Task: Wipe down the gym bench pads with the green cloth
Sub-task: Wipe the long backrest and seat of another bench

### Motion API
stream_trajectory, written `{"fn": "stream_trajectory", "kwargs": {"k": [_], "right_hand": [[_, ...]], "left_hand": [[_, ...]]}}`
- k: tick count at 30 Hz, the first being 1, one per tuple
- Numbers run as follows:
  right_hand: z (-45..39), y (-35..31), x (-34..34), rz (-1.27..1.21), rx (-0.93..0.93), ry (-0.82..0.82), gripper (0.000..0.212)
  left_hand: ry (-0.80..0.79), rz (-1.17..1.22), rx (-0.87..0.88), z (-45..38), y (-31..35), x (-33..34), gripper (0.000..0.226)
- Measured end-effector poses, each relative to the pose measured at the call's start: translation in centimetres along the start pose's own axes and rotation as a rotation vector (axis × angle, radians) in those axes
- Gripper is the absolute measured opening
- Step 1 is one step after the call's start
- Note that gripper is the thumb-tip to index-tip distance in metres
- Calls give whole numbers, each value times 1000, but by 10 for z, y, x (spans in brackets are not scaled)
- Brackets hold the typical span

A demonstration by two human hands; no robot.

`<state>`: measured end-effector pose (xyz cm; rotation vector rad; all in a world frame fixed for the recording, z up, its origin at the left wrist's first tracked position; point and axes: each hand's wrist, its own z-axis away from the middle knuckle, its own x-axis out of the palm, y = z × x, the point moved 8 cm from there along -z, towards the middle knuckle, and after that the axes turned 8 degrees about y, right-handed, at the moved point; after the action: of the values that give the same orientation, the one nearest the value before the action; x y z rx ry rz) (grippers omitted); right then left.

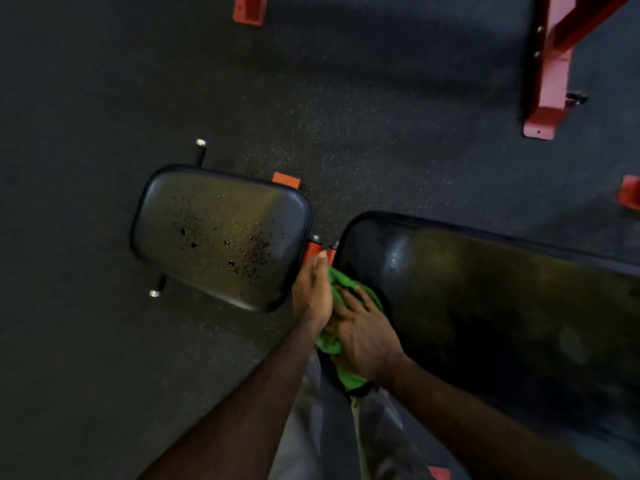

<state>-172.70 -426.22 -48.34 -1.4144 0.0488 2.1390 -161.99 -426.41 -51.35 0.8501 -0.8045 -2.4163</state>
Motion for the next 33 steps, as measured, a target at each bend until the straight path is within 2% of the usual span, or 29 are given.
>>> {"fn": "stream_trajectory", "kwargs": {"k": [2, 7, 9, 14, 15, 19, 23, 27, 33], "right_hand": [[1, -4, 2, -5, 141, 27, 74], [36, -16, 18, 55, 130, 58, 73], [54, -7, 10, 40, 186, 132, 66], [82, 7, -5, 10, 294, 225, 102], [85, 11, -8, 18, 311, 229, 101], [104, 20, -12, 6, 371, 225, 76], [120, 28, -12, -2, 375, 230, 62], [145, 34, -19, -2, 412, 314, 68], [179, 47, -25, -29, 500, 371, 68]], "left_hand": [[41, -20, 26, 2, 1, -2, 42], [53, -94, 86, 7, -7, 1, 43], [21, -139, 176, 15, -1, 8, 41], [-10, -317, 413, 52, 17, 31, 49], [-12, -321, 445, 58, 20, 36, 51], [-7, -318, 466, 76, 27, 50, 64], [-36, -311, 470, 85, 27, 57, 59], [-4, -291, 511, 99, 35, 60, 53], [-103, -312, 612, 133, 52, 87, 53]]}}
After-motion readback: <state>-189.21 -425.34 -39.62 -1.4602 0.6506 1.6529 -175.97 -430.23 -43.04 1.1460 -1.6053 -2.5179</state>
